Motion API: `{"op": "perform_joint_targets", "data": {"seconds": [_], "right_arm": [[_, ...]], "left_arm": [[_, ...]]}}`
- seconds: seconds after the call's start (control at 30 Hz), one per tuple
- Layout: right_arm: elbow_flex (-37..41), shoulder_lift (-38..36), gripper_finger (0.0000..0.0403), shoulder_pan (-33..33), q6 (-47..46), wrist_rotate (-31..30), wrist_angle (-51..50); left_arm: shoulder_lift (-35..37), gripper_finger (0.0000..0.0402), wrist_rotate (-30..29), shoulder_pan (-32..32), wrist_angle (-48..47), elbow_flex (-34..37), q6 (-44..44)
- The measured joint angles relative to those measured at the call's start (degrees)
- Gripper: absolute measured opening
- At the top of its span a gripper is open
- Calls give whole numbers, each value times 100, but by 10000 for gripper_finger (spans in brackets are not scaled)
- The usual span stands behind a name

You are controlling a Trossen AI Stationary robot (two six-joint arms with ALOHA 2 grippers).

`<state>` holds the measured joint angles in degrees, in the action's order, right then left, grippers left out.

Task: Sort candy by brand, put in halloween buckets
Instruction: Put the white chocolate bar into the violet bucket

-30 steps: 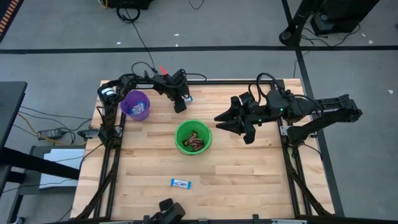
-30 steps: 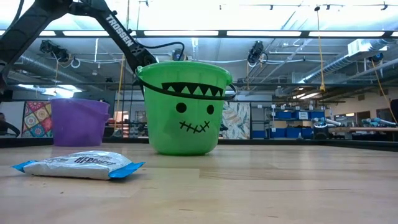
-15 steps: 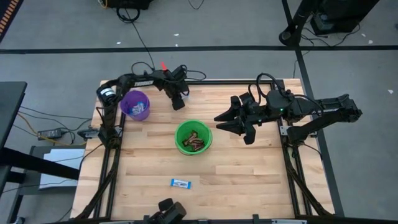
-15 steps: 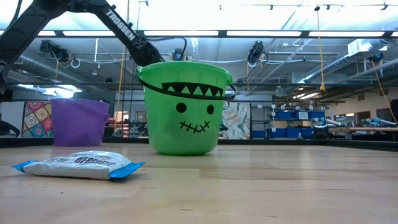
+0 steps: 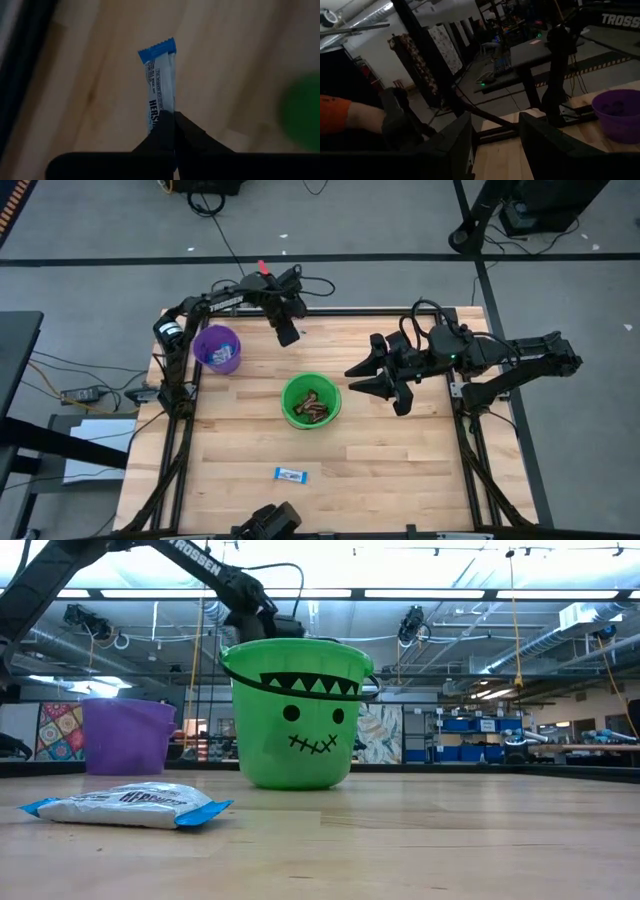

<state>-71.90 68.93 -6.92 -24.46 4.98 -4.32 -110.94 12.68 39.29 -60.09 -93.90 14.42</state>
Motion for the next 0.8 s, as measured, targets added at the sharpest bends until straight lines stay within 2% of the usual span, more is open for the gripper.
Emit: {"op": "perform_joint_targets", "data": {"seconds": [0.3,0.47,0.6,0.8], "right_arm": [[0,0,176,0,316,130,-12],[0,0,176,20,429,303,-48],[0,2,176,20,550,414,-63],[0,-15,176,24,668,588,-176]], "left_arm": [[5,0,642,-4,-1686,-1049,-403],[9,0,1258,-2,-2504,-1752,-557],[25,0,1238,-4,-2949,-2327,-822],[125,0,774,11,-2993,-2775,-1546]]}}
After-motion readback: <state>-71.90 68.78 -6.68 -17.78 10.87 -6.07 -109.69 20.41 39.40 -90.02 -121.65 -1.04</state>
